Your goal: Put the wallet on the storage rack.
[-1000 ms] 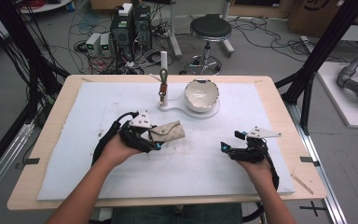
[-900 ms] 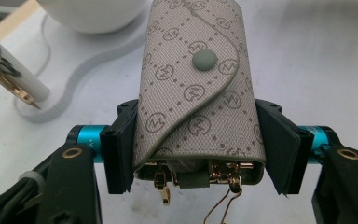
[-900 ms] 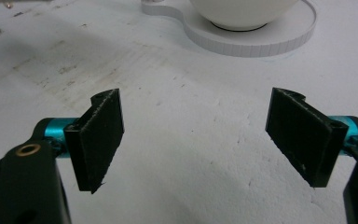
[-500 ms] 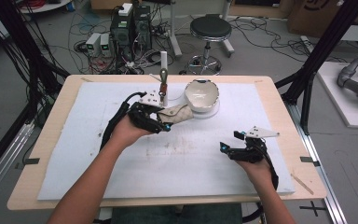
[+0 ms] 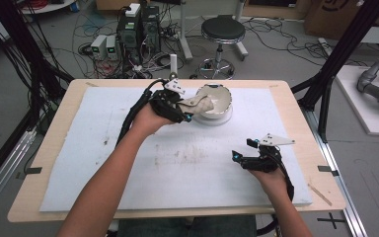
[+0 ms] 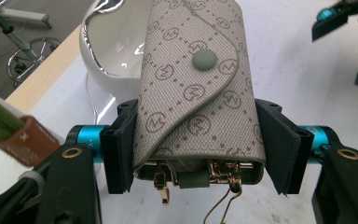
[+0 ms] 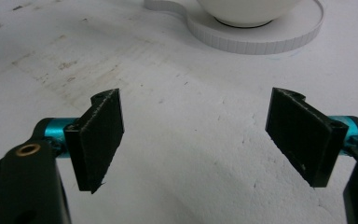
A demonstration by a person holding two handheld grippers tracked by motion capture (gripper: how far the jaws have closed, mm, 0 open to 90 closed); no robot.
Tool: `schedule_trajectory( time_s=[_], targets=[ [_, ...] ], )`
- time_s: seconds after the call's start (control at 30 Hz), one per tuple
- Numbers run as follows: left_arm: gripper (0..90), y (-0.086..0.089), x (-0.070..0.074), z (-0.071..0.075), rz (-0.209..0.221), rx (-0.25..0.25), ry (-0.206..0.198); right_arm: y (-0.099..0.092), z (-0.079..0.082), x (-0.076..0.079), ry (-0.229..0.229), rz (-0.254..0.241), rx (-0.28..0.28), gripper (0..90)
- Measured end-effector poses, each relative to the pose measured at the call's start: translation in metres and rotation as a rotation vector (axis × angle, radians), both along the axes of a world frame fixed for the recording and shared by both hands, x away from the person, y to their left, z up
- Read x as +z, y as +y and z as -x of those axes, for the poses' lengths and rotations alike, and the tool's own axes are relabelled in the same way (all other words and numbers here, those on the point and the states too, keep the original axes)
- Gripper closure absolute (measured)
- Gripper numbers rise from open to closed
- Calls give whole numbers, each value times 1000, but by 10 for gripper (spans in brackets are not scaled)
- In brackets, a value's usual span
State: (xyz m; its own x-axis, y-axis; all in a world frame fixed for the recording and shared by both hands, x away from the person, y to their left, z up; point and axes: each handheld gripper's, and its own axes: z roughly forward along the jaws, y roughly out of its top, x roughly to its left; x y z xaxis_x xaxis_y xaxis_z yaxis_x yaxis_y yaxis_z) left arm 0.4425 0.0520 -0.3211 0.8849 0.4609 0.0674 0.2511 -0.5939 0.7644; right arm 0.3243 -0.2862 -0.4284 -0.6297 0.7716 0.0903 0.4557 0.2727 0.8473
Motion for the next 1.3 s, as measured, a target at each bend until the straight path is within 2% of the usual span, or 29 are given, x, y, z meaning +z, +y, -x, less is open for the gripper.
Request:
schedule_trajectory(
  time_s=[0.17, 0.3, 0.47, 0.6, 1.03, 1.17, 1.3],
  targets=[
    [362, -14, -2, -16, -44, 26, 17, 1, 0, -1, 3, 1, 4, 196],
    [362, -22, -2, -26, -63, 41, 27, 1, -1, -1, 6, 0, 4, 196],
    [361, -34, -6, -37, -46, 44, 34, 1, -2, -1, 7, 2, 4, 197],
    [361, -43, -11, -45, -51, 47, 40, 1, -1, -1, 11, 1, 9, 196],
    [360, -67, -31, -65, -106, 58, 59, 3, -2, -2, 14, -1, 12, 196],
    [359, -69, -32, -69, -87, 75, 54, 3, -3, -2, 14, 3, 14, 196],
    [358, -73, -32, -73, -107, 81, 51, 3, -3, -3, 15, 4, 16, 197]
  ],
)
